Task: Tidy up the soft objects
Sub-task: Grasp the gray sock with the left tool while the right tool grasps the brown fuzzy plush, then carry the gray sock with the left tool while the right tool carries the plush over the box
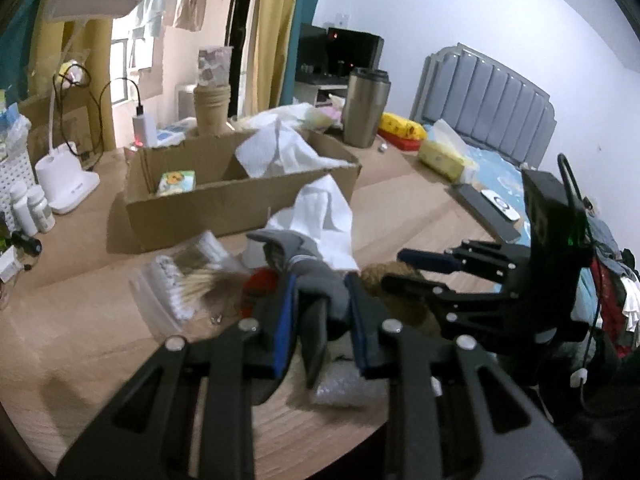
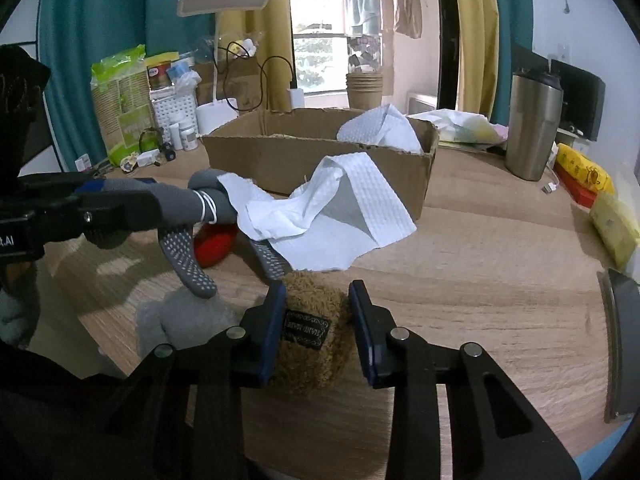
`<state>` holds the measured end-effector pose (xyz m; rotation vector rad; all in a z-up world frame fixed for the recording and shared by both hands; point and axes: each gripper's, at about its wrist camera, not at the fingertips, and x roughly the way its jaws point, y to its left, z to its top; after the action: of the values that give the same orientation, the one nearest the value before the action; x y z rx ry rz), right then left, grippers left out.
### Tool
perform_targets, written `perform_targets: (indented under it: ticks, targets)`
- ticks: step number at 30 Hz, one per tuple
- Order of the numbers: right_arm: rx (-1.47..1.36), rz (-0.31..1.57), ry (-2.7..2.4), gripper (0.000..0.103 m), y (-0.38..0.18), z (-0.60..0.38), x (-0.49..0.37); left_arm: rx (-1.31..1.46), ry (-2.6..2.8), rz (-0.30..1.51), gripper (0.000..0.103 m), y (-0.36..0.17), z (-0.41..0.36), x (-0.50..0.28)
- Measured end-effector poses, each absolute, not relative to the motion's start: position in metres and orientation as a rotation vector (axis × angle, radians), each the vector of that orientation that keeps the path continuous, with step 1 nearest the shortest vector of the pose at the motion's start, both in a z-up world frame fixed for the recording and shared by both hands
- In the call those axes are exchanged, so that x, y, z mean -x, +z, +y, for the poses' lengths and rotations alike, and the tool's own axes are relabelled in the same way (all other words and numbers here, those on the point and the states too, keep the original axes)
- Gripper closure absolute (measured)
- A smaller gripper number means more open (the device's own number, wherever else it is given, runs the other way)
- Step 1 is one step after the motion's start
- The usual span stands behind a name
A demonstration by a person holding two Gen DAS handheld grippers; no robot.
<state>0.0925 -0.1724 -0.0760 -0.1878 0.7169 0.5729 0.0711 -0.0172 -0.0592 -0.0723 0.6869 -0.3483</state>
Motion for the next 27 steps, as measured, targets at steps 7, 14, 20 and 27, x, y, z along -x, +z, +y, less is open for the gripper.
perform_targets:
  ticks: [7, 14, 20, 27]
  targets:
    - [0.175, 0.694, 0.567, 0.069, -0.07, -0.175, -0.091, 0.059, -0.342, 0.663, 0.077, -0.052, -0.017, -0.068]
    - [0.169, 0.667, 0.564, 0.069, -0.062, -0.178, -0.089, 0.046, -0.315, 0.626, 0.077, -0.042, -0.011, -0.065]
    - [0.16, 0.642, 0.569, 0.069, -0.054, -0.179, -0.09, 0.049, -0.295, 0.589, 0.077, -0.03, -0.001, -0.062]
    - [0.159, 0.611, 0.578, 0.069, -0.043, -0.178, -0.091, 0.061, -0.263, 0.554, 0.077, -0.021, 0.01, -0.061]
